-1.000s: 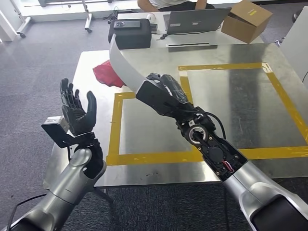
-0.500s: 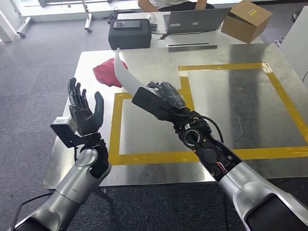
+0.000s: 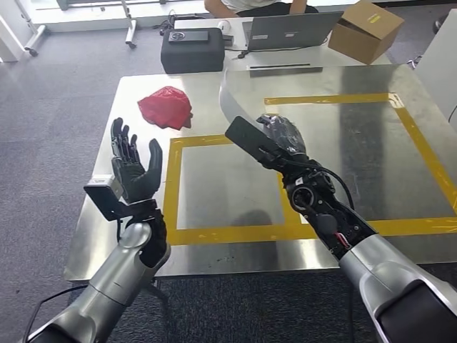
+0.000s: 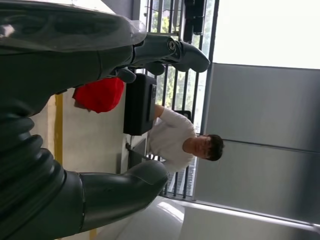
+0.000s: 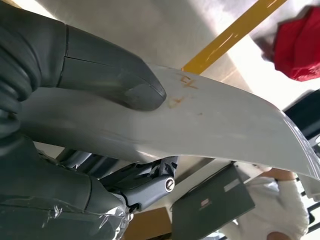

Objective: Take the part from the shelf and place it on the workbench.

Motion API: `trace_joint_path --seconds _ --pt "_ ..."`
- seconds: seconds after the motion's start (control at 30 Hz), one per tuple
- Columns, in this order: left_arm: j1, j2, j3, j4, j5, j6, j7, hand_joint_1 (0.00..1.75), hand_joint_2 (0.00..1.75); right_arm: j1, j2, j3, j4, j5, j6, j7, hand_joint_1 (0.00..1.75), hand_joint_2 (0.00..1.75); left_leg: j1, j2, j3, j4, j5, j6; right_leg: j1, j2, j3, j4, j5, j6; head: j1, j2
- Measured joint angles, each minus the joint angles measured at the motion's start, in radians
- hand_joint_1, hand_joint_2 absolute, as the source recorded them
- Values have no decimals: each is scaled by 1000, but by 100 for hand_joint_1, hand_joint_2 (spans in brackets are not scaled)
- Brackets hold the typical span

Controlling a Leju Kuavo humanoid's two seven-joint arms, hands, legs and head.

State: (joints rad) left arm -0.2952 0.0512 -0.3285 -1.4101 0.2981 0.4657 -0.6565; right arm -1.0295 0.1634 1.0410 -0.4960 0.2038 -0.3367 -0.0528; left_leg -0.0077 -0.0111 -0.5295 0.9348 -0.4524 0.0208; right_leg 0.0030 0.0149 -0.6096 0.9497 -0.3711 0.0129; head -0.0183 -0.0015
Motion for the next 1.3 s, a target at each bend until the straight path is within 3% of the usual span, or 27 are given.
trace_joint_path --seconds 0.03,0.17,1.3 --pt "0 -2 0 2 -1 0 0 0 175 -4 -8 0 2 2 -6 8 175 175 0 0 0 0 0 0 0 0 0 0 0 0 0 0" --pt "0 -9 0 9 -8 -2 0 0 175 -11 -35 -2 9 9 -10 20 0 0 0 1 0 0 0 0 0 0 0 0 0 0 0 0" --pt "4 -49 28 33 -20 -43 0 0 175 -12 -49 -2 21 40 22 -2 0 0 0 1 0 0 0 0 0 1 0 0 0 0 0 0"
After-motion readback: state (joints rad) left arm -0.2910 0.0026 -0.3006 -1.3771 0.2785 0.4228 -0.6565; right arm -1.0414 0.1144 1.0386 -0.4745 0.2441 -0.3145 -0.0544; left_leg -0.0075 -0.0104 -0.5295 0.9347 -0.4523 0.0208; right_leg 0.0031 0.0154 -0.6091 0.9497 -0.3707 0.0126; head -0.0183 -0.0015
